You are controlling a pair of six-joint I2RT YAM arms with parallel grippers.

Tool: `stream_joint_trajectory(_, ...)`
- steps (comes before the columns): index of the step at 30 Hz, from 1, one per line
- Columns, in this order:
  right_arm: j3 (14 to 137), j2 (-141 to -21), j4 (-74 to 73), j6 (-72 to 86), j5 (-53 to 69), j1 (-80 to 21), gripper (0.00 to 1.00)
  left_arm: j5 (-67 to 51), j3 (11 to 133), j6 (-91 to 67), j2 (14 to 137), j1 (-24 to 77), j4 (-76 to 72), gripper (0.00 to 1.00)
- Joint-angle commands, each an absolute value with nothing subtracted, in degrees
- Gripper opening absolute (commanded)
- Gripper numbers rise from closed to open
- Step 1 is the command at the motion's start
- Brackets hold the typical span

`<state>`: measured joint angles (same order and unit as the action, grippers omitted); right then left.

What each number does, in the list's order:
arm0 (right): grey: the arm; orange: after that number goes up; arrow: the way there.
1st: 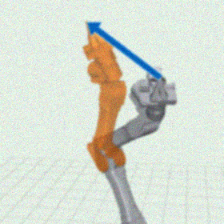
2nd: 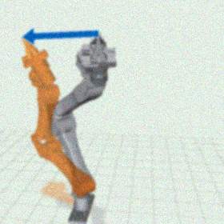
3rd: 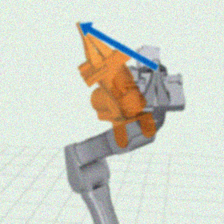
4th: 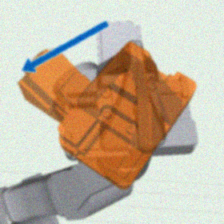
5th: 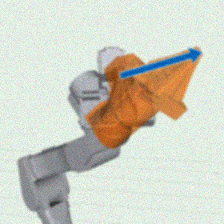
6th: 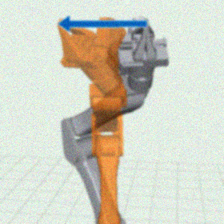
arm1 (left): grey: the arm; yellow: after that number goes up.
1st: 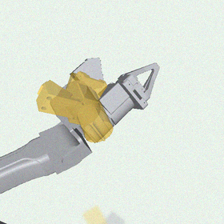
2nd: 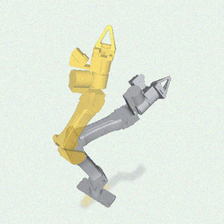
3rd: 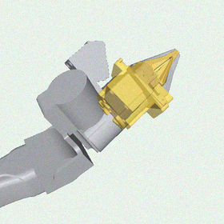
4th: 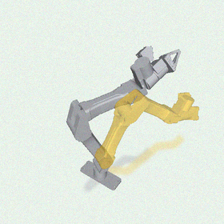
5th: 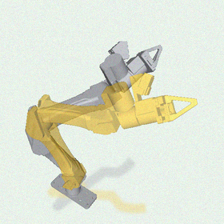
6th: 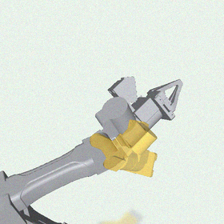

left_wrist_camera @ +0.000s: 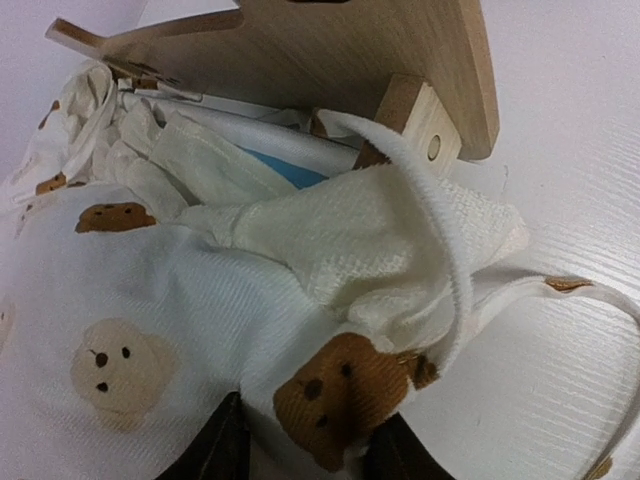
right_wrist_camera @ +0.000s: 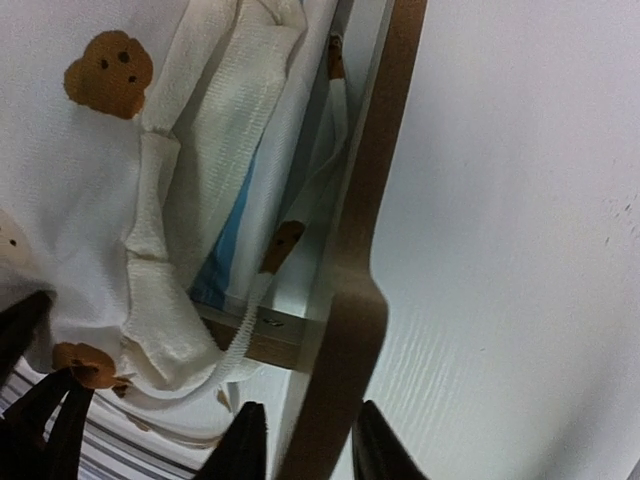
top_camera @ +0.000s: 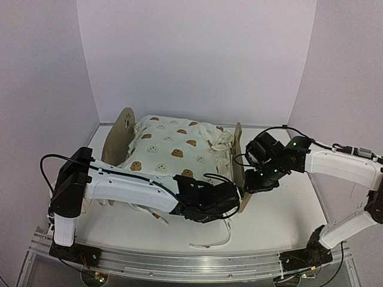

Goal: Set up the pet bed

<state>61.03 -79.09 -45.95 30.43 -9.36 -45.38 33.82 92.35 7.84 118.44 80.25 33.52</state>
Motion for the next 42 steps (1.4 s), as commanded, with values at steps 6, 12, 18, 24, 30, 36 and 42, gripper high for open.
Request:
stream_joint_trajectory(6,60.52,-78.44,-46.14,31.13,-8.35,-45.53,0.00,36.30,99.18,10.21,118.20,80.15,30.90,0.23)
stream_joint_trajectory(12,62.17,-76.57,-46.15,31.84,-9.28,-46.95,0.00,38.45,102.74,11.91,117.61,80.14,30.21,0.22)
stream_joint_trajectory(18,64.55,-75.77,-47.13,33.06,-14.71,-50.44,0.00,39.65,106.03,14.19,117.61,80.11,28.53,0.22)
stream_joint_trajectory(24,67.60,-76.64,-47.93,33.78,-19.87,-54.11,0.00,40.74,107.86,15.54,118.41,80.12,26.39,0.22)
stream_joint_trajectory(30,69.41,-75.54,-47.99,34.83,-23.02,-55.37,0.00,42.54,105.11,14.34,116.28,80.11,20.60,0.21)
stream_joint_trajectory(36,68.19,-73.64,-47.83,36.59,-25.37,-55.39,0.00,42.56,99.12,12.14,112.60,79.96,13.30,0.20)
stream_joint_trajectory(42,63.11,-70.98,-44.95,39.69,-27.43,-55.39,0.00,41.15,92.51,9.13,111.11,79.87,10.32,0.20)
